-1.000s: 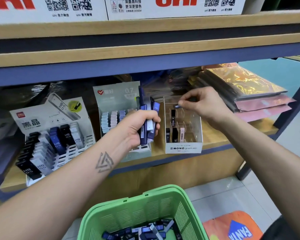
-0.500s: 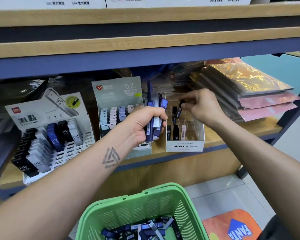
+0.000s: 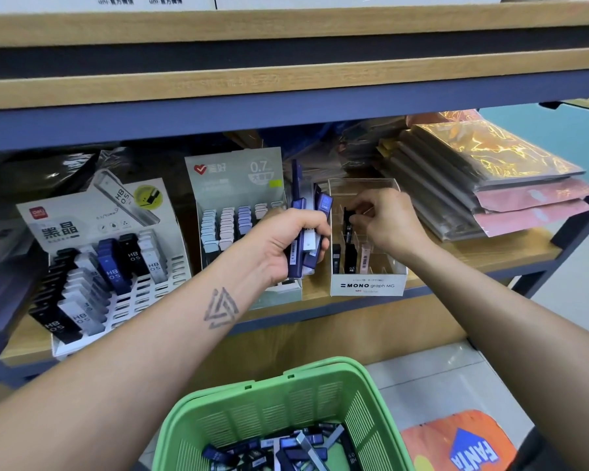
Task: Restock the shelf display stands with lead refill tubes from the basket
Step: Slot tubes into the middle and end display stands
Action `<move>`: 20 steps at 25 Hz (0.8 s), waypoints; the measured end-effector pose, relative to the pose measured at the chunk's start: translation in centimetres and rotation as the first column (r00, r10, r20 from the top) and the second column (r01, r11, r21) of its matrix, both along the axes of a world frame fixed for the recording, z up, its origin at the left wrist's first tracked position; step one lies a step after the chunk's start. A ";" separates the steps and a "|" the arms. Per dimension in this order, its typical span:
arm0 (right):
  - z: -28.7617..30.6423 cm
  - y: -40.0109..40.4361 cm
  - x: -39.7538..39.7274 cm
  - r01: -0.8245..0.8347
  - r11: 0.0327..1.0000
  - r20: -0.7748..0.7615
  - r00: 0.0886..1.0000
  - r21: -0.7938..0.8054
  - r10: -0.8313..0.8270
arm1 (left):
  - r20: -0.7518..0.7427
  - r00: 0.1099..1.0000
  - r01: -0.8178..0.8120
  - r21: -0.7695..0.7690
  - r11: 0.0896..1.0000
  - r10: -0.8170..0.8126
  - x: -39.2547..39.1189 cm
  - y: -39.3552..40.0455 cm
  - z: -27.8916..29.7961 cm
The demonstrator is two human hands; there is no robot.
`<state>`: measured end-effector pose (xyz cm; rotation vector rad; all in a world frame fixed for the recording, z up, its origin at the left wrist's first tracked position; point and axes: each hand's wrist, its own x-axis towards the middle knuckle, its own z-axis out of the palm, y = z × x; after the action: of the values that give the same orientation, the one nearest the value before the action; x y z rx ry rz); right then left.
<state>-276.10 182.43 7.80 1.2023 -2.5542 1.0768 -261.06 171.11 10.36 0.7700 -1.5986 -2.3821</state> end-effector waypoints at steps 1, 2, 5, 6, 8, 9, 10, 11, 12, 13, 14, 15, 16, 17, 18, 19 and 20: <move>-0.1 -0.1 0.0 0.010 1.000 -0.009 1.000 -0.002 -0.010 | -0.002 1.000 0.005 0.003 1.000 -0.005 0.0 0.0 0.0; -0.2 -0.1 0.0 0.016 1.000 -0.018 1.000 -0.002 -0.016 | -0.003 1.000 0.011 0.004 1.000 -0.011 0.0 0.0 0.0; -0.6 -0.2 0.0 0.033 0.999 -0.022 0.999 -0.010 -0.033 | 0.002 1.000 0.025 0.001 1.000 -0.025 0.0 -0.1 -0.2; -0.5 -0.1 0.0 0.045 0.999 -0.033 0.998 -0.013 -0.046 | 0.003 0.999 0.032 0.003 0.999 -0.032 0.0 -0.1 -0.2; 0.0 -0.1 0.5 0.068 0.997 -0.064 0.995 -0.034 -0.070 | 0.005 0.998 0.056 0.017 0.998 -0.056 0.1 -0.2 -0.3; 0.5 -0.1 0.9 0.055 0.995 -0.018 0.998 -0.083 -0.056 | 0.005 0.997 0.076 0.025 0.997 -0.076 0.1 -0.3 -0.4; 1.1 -0.1 1.2 0.015 0.986 0.122 0.993 -0.168 0.006 | 0.007 0.995 0.099 0.031 0.995 -0.100 0.2 -0.4 -0.5; 1.7 -0.1 1.7 -0.039 0.961 0.327 0.936 -0.272 0.131 | 0.012 0.992 0.123 0.032 0.992 -0.123 0.2 -0.4 -0.5; 2.4 0.0 2.3 -0.082 0.927 0.511 0.815 -0.367 0.274 | 0.020 0.989 0.147 0.033 0.989 -0.147 0.3 -0.4 -0.6; 2.8 0.2 2.6 -0.104 0.895 0.626 0.679 -0.433 0.382 | 0.028 0.985 0.170 0.035 0.985 -0.171 0.3 -0.4 -0.6; 2.9 0.3 2.8 -0.125 0.882 0.674 0.600 -0.454 0.431 | 0.035 0.981 0.188 0.036 0.982 -0.189 0.4 -0.3 -0.6; 2.9 0.3 2.8 -0.142 0.882 0.686 0.578 -0.449 0.442 | 0.041 0.979 0.199 0.032 0.980 -0.200 0.4 -0.3 -0.6; 2.8 0.3 2.8 -0.155 0.883 0.684 0.578 -0.444 0.445 | 0.046 0.978 0.203 0.024 0.979 -0.204 0.5 -0.3 -0.7; 2.8 0.2 2.9 -0.156 0.881 0.686 0.573 -0.447 0.449 | 0.050 0.977 0.207 0.019 0.978 -0.207 0.5 -0.3 -0.7; 2.8 0.2 2.9 -0.150 0.876 0.694 0.556 -0.459 0.459 | 0.050 0.976 0.212 0.021 0.977 -0.213 0.6 -0.3 -0.7; 2.8 0.2 2.9 -0.142 0.869 0.701 0.536 -0.474 0.470 | 0.049 0.974 0.221 0.026 0.975 -0.222 0.7 -0.3 -0.6; 2.8 0.3 2.8 -0.141 0.862 0.701 0.525 -0.488 0.483 | 0.050 0.972 0.230 0.030 0.973 -0.231 0.8 -0.3 -0.6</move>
<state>-273.33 182.74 10.58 1.2851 -2.4280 2.6146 -260.29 170.81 9.78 0.6906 -1.7728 -2.5629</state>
